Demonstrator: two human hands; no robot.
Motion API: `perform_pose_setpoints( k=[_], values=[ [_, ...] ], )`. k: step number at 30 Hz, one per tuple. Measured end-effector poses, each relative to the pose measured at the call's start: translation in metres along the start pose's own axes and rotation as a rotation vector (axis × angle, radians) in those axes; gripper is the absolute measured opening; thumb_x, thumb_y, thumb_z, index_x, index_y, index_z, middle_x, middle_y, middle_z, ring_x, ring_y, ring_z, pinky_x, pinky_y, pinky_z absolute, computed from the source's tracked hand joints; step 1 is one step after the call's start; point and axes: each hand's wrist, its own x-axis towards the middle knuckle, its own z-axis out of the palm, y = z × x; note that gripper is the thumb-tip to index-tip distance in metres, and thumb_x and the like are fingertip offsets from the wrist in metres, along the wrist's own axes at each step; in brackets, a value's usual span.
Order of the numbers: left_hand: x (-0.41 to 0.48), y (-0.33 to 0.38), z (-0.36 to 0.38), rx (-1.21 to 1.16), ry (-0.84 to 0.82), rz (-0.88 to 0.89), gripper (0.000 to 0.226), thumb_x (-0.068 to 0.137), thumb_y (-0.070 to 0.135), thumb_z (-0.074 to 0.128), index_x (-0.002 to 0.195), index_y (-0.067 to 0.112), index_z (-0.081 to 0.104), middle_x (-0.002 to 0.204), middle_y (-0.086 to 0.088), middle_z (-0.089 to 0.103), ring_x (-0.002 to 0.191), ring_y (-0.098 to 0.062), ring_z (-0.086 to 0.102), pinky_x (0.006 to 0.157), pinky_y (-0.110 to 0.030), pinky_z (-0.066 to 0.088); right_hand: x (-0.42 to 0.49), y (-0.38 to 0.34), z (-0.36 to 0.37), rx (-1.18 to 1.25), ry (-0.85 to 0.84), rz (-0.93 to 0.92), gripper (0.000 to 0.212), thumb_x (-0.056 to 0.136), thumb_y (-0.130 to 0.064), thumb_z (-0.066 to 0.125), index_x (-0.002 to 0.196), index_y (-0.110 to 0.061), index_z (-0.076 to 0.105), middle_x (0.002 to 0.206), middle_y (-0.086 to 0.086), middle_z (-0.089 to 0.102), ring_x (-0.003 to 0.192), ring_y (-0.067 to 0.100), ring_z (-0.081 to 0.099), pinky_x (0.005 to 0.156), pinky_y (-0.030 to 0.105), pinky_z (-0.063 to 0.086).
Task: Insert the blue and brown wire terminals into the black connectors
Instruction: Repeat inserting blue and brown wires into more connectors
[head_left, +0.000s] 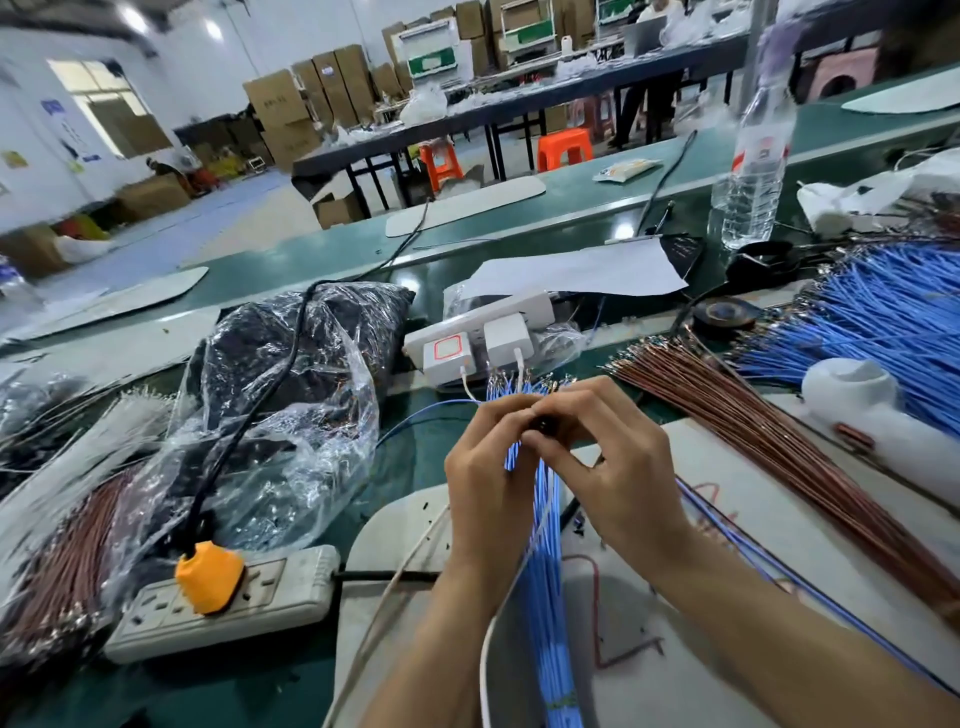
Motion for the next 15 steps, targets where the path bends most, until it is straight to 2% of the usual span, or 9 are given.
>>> perform_pose_setpoints(
  k=[1,5,10,15],
  values=[
    [-0.0004,-0.0011,0.0006,-0.026,0.015,-0.018,0.017,0.079,-0.006,0.065,0.093,0.002,0.069,0.096,-0.002,0.065,0.090,0.002,0.061,0.080,-0.012,0.045,0.0002,-0.0002,0.0001,0.000,0.000,0.005,0.014,0.081,-0.007,0.071,0.092,0.001,0.068,0.090,0.006,0.061,0.082,0.013,0.059,0.071,0.031,0.054],
    [-0.0021,-0.0030,0.0004,-0.136,0.046,-0.129,0.008,0.081,0.007,0.066,0.089,0.008,0.064,0.088,0.001,0.066,0.081,-0.014,0.064,0.074,-0.029,0.053,0.0003,-0.0002,-0.0009,0.006,-0.006,0.014,0.014,0.081,-0.006,0.071,0.092,0.001,0.068,0.089,0.008,0.061,0.080,0.016,0.061,0.068,0.033,0.055],
    [-0.0022,-0.0067,0.0021,-0.111,0.054,-0.086,0.009,0.079,0.000,0.068,0.085,0.006,0.065,0.090,0.008,0.064,0.082,-0.006,0.063,0.074,-0.017,0.049,-0.0004,-0.0004,-0.0010,0.005,-0.012,0.038,0.013,0.082,-0.008,0.070,0.092,0.000,0.068,0.089,0.007,0.061,0.079,0.014,0.059,0.068,0.033,0.054],
    [-0.0032,-0.0089,0.0030,-0.111,0.062,-0.071,0.010,0.077,-0.003,0.068,0.083,0.006,0.065,0.090,0.013,0.061,0.082,0.000,0.061,0.074,-0.014,0.049,-0.0001,-0.0001,-0.0011,0.019,-0.018,0.074,0.012,0.081,-0.008,0.071,0.090,-0.001,0.067,0.087,0.005,0.060,0.075,0.018,0.060,0.065,0.035,0.054]
  ],
)
